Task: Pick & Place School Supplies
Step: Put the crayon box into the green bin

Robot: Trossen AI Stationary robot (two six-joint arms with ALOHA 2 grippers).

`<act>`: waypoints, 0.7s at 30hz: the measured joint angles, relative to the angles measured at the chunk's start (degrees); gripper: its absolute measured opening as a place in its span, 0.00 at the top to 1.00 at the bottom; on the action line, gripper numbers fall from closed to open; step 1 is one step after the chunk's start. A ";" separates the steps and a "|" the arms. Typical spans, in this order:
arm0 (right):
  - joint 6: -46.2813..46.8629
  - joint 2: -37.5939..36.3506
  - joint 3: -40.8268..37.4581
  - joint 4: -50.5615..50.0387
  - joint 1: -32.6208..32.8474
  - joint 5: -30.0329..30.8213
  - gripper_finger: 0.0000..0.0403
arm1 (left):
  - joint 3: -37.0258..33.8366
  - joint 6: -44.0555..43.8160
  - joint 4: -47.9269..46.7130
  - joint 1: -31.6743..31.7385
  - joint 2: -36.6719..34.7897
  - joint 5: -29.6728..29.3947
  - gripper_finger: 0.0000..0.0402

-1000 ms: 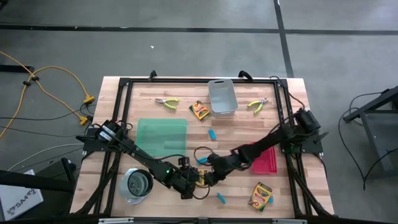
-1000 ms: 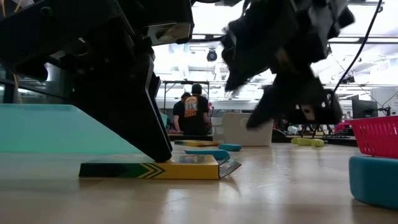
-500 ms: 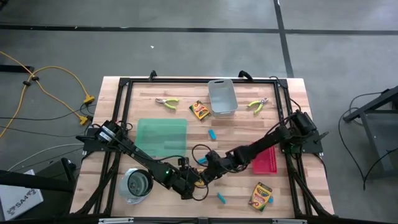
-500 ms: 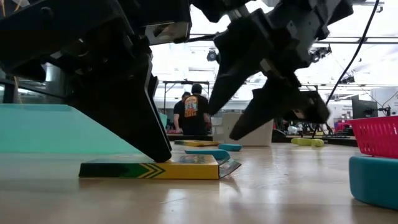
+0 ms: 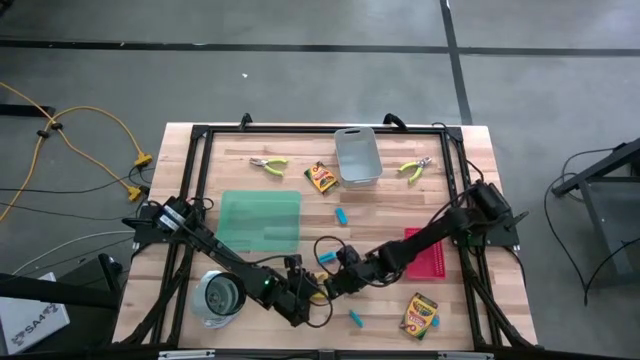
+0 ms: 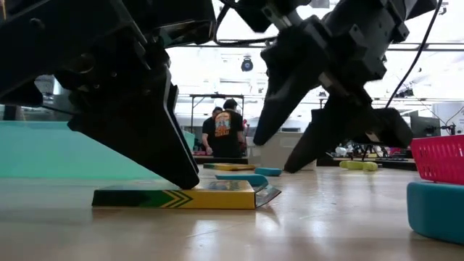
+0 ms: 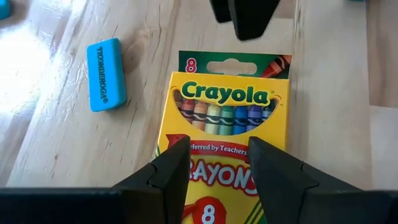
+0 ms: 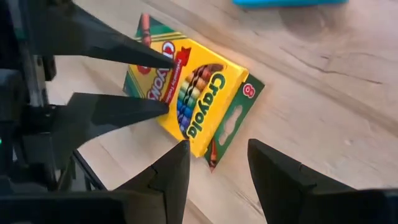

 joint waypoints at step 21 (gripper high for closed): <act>4.17 4.84 0.17 6.85 -0.05 -2.98 0.62 | 0.00 0.10 0.20 -0.04 -0.02 0.00 0.60</act>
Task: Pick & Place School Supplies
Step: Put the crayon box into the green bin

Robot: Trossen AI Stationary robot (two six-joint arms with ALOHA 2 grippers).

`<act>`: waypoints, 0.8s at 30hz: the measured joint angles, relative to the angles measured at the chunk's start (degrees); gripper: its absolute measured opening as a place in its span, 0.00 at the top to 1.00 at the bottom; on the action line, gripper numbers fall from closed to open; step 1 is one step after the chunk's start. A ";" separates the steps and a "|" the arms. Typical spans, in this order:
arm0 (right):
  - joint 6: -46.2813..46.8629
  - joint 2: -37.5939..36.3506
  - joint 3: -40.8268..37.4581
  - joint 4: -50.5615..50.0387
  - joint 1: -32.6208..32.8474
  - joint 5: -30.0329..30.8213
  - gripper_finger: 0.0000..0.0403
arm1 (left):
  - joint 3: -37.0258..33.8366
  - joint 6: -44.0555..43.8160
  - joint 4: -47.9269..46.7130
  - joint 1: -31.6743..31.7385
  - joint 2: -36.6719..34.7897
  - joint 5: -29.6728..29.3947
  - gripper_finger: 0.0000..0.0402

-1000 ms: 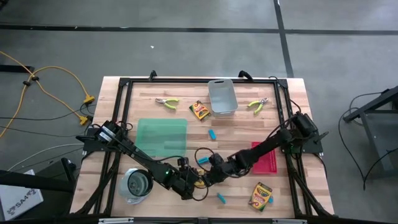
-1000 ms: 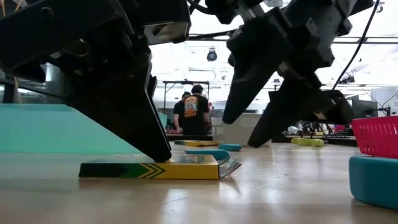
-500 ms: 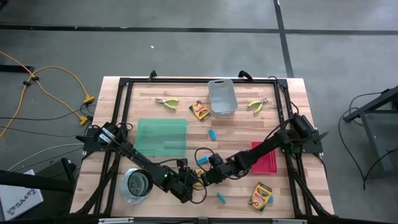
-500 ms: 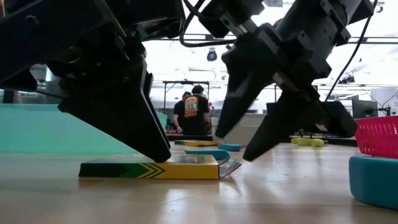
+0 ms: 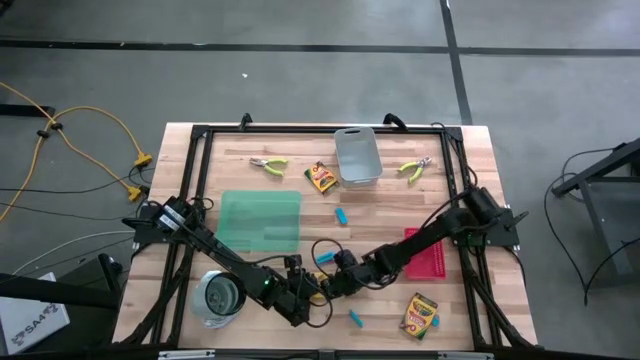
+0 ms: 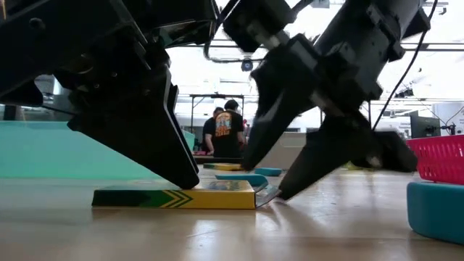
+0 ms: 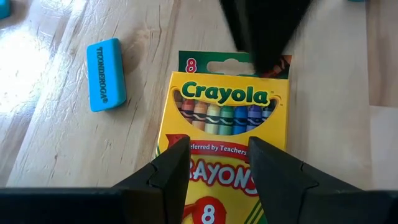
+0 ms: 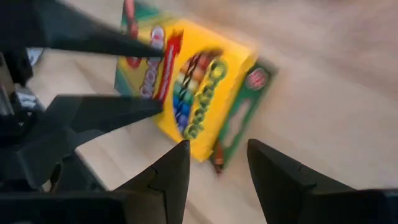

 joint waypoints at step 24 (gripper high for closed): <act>-0.48 0.99 -0.11 0.14 1.60 4.35 0.83 | 0.02 -0.10 0.02 0.02 -0.09 0.11 0.60</act>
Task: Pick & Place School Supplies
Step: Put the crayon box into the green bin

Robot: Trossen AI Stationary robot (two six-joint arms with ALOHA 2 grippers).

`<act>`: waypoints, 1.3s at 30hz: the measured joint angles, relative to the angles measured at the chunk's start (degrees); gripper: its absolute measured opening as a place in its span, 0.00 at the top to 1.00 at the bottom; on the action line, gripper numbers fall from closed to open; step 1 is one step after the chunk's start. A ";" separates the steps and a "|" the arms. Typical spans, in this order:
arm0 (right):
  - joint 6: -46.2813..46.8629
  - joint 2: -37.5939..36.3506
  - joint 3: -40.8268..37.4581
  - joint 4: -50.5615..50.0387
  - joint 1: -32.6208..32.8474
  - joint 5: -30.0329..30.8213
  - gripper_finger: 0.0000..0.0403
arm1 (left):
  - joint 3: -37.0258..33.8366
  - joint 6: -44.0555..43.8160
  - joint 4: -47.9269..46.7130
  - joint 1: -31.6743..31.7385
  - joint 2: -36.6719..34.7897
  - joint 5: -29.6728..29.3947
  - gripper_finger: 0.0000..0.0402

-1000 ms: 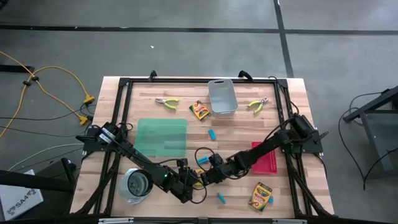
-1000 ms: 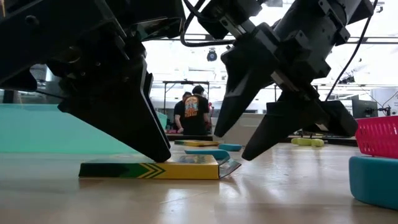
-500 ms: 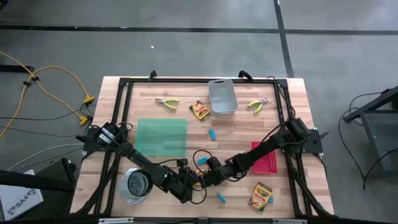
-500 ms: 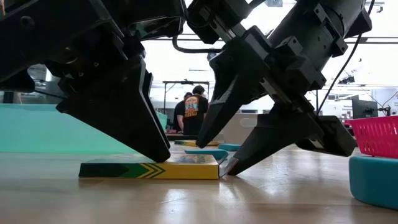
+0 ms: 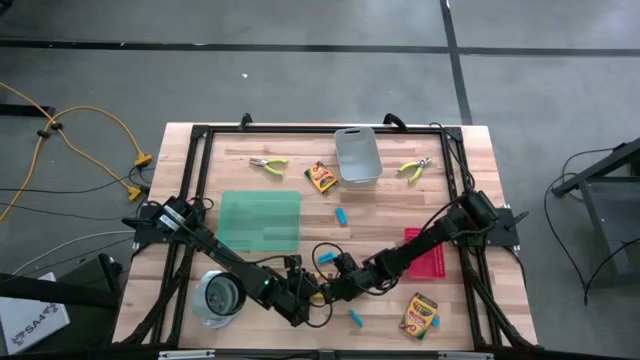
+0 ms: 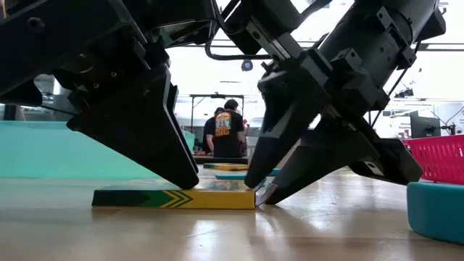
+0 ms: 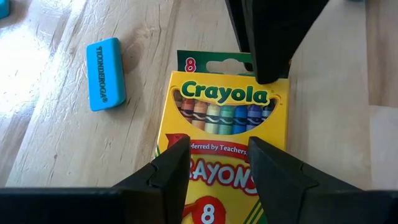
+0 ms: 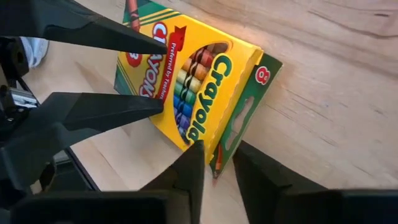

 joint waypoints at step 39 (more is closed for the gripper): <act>-9.28 -2.73 -0.24 -2.08 0.23 -1.51 0.99 | 0.11 0.24 0.33 0.02 0.00 -0.04 0.60</act>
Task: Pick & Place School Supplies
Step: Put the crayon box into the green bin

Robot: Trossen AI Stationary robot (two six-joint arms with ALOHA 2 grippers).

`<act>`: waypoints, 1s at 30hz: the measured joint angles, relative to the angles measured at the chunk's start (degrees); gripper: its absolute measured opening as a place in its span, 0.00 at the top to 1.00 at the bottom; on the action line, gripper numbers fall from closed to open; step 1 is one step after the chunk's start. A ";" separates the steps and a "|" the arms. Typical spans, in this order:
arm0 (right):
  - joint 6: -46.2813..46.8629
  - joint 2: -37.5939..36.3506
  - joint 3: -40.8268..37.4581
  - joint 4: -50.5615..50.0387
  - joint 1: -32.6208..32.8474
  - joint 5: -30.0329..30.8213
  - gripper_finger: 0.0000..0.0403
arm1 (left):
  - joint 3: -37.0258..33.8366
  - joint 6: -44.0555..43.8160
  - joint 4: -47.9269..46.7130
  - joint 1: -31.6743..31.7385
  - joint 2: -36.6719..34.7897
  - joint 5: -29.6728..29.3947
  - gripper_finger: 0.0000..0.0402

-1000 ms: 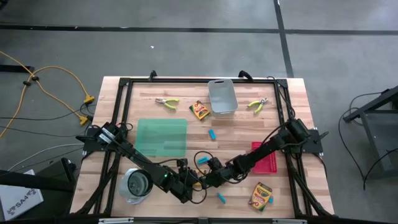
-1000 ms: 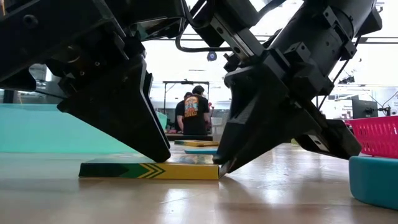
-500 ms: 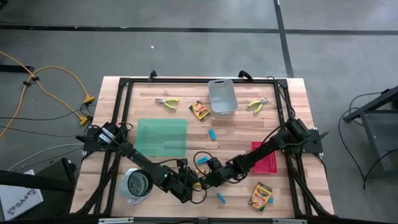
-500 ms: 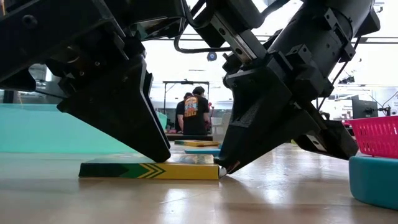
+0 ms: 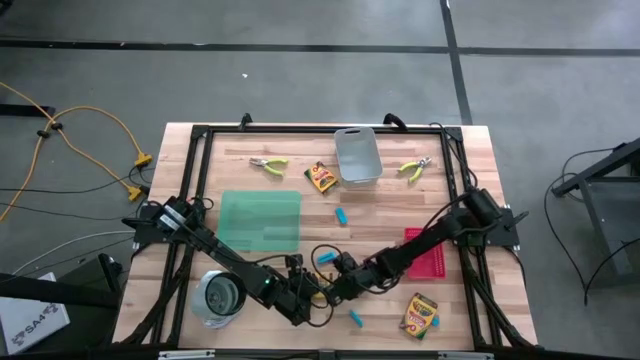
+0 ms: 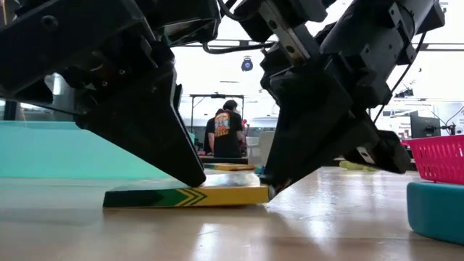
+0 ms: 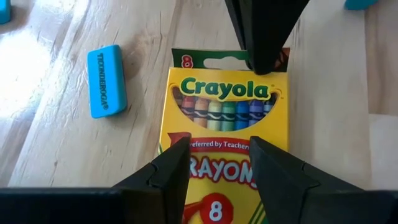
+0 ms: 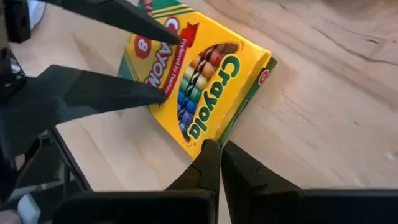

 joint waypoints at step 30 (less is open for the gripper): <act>-3.66 -8.24 0.17 -4.69 4.50 8.70 0.99 | -0.26 1.09 -1.05 -3.21 -2.36 -6.17 0.60</act>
